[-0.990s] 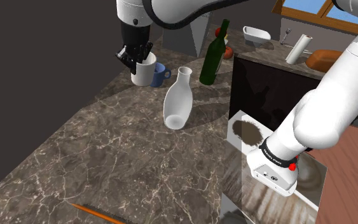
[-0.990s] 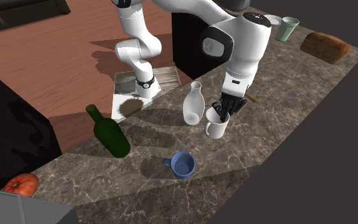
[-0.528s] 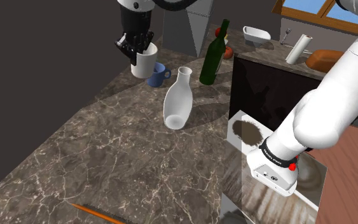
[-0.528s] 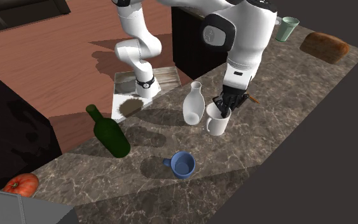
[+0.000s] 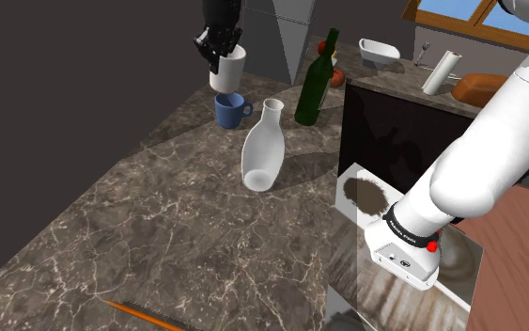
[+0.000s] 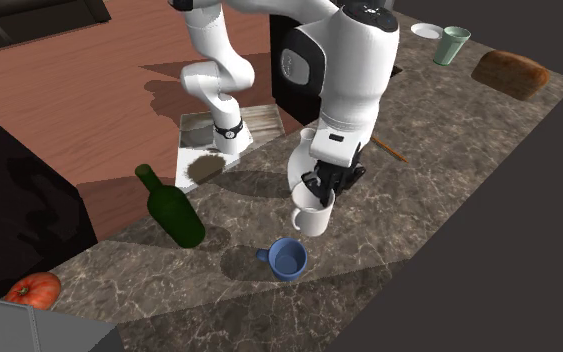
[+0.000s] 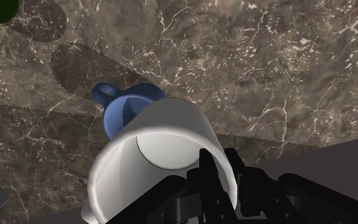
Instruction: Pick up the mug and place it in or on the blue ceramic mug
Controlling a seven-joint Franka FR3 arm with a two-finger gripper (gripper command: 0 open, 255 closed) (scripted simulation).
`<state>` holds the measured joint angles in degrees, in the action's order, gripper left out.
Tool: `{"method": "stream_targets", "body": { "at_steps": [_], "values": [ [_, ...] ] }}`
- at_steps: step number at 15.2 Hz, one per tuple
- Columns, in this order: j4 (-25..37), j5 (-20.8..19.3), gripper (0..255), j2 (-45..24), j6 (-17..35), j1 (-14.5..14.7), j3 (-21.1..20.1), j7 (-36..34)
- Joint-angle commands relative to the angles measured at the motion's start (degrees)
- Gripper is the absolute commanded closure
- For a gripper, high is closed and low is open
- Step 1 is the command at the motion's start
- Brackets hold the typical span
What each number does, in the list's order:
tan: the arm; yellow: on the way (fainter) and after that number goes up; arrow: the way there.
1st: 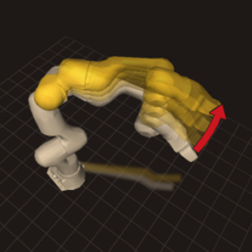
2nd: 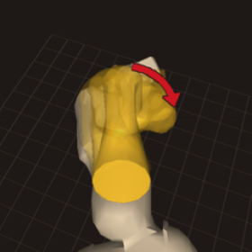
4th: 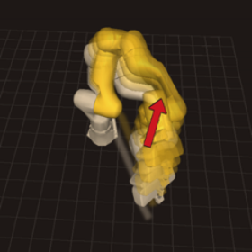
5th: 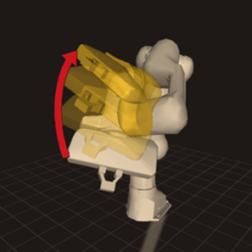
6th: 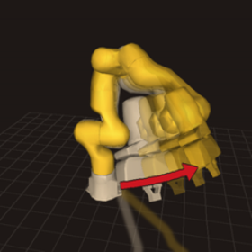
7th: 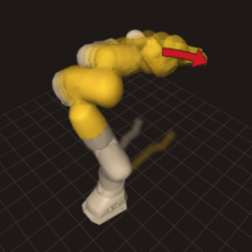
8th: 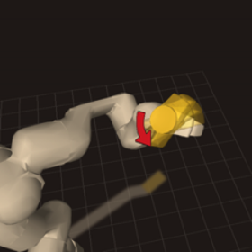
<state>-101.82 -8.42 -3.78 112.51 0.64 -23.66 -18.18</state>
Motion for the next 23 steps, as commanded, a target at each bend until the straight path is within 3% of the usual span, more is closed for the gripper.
{"method": "stream_targets", "body": {
  "at_steps": [1,7,23],
  "values": [
    [1.6,0.2,255,-0.7,-0.6,-1.3,1.2,2.8],
    [6.9,0.3,255,-4.0,-2.0,-5.0,4.2,9.9],
    [-3.3,-1.1,255,-5.8,9.7,-5.1,4.5,8.2]
  ]
}}
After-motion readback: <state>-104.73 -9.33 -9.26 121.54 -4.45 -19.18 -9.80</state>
